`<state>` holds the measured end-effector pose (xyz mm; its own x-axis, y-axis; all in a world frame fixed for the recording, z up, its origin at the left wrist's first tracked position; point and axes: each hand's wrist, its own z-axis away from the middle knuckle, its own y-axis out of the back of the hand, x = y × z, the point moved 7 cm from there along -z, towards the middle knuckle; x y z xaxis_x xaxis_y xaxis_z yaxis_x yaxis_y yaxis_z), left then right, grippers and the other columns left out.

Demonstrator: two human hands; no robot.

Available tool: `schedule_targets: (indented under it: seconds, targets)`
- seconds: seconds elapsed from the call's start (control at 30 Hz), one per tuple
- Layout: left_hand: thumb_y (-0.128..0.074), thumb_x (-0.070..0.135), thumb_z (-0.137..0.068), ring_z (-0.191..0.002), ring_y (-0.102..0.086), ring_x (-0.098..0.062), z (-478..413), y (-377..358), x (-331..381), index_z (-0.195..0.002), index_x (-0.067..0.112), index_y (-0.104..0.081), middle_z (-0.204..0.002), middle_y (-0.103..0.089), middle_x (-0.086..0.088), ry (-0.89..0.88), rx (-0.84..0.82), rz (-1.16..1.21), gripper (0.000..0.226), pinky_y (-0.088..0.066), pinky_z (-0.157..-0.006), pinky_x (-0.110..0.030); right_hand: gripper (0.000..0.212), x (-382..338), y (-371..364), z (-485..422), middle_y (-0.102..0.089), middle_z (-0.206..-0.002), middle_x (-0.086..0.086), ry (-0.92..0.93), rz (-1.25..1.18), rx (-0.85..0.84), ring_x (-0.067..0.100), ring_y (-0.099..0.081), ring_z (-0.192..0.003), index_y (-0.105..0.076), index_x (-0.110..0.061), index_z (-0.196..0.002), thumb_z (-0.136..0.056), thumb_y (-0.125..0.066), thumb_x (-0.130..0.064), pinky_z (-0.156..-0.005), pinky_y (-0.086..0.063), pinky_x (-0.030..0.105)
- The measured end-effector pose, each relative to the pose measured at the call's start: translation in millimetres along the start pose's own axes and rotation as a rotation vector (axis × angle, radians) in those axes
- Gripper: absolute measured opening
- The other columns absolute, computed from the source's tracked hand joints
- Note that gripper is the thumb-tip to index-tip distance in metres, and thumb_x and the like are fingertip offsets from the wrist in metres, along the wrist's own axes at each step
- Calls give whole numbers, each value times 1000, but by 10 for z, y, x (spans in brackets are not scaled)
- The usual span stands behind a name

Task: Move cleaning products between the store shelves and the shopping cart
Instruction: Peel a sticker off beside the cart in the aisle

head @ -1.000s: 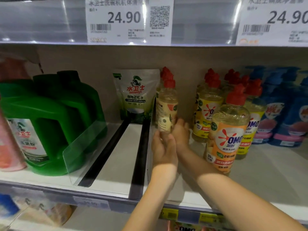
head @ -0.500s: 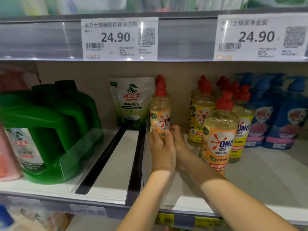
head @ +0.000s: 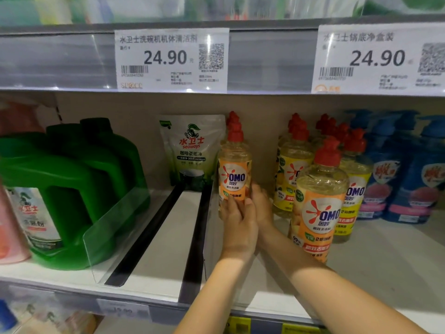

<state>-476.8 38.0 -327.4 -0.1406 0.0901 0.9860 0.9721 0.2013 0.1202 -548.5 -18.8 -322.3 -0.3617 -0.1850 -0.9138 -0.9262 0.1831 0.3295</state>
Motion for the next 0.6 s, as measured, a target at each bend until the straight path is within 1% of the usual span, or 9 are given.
schedule_targets:
  seconds: [0.03, 0.07, 0.13, 0.2, 0.27, 0.33, 0.4, 0.5, 0.6]
  targets:
    - [-36, 34, -102, -143, -24, -24, -1, -5, 1, -153, 18, -21, -156, -26, -8, 8, -4, 8, 55, -23, -118, -42, 12, -28, -11, -11, -48, -97, -3, 24, 46, -9, 13, -47, -94, -53, -13, -110, -99, -52, -18, -67, -35, 11]
    - [-36, 34, -102, -142, -26, -23, 0, -8, 1, -152, 18, -21, -155, -28, -8, 17, -6, 17, 55, -24, -117, -40, 14, -53, -12, -22, -46, -97, -2, 34, 62, -16, 12, -44, -95, -52, -12, -112, -99, -52, -17, -68, -33, 11]
    - [-34, 33, -103, -140, -28, -21, 1, -11, 13, -152, 18, -21, -155, -28, -7, 17, -9, 22, 53, -25, -114, -30, 21, -70, -32, -51, -44, -98, -1, 60, 113, -27, 12, -40, -96, -51, -8, -117, -99, -53, -17, -64, -28, 12]
    - [-32, 32, -104, -140, -27, -18, 8, -10, 39, -153, 17, -19, -156, -24, -4, 14, -19, 17, 53, -24, -106, -21, 29, -87, -50, -75, -44, -104, 5, 75, 170, -33, 17, -44, -101, -50, -5, -123, -99, -54, -20, -68, -25, 14]
    - [-29, 34, -104, -144, -21, -17, 8, -5, 40, -154, 18, -15, -159, -18, -2, 24, -28, 26, 54, -20, -110, -24, 30, -107, -61, -89, -51, -112, 12, 74, 174, -33, 26, -49, -112, -49, -5, -125, -100, -51, -22, -77, -26, 16]
    - [-27, 36, -104, -146, -17, -17, 6, 3, 35, -154, 18, -14, -160, -16, -2, 31, -24, 36, 54, -16, -114, -26, 31, -112, -78, -121, -55, -120, 17, 67, 169, -31, 29, -51, -114, -48, -5, -125, -100, -50, -24, -81, -29, 18]
    - [-27, 36, -104, -146, -16, -17, 13, 12, 40, -153, 19, -15, -160, -16, -2, 32, -16, 40, 53, -15, -116, -28, 32, -85, -107, -169, -56, -121, 17, 55, 173, -23, 28, -52, -113, -48, -7, -125, -99, -53, -25, -82, -31, 19]
    - [-26, 35, -104, -144, -21, -16, 9, 19, 34, -153, 20, -18, -158, -21, -1, 23, -14, 52, 51, -17, -116, -29, 31, -29, -144, -199, -56, -122, 15, 21, 176, -34, 28, -52, -113, -48, -9, -125, -99, -53, -26, -85, -33, 22]
    - [-25, 36, -104, -144, -21, -16, 16, 13, 41, -153, 21, -16, -158, -19, 0, 11, -21, 53, 51, -18, -114, -27, 33, -64, -122, -170, -53, -123, 15, 14, 184, -28, 27, -49, -113, -46, -9, -127, -100, -51, -26, -85, -31, 21]
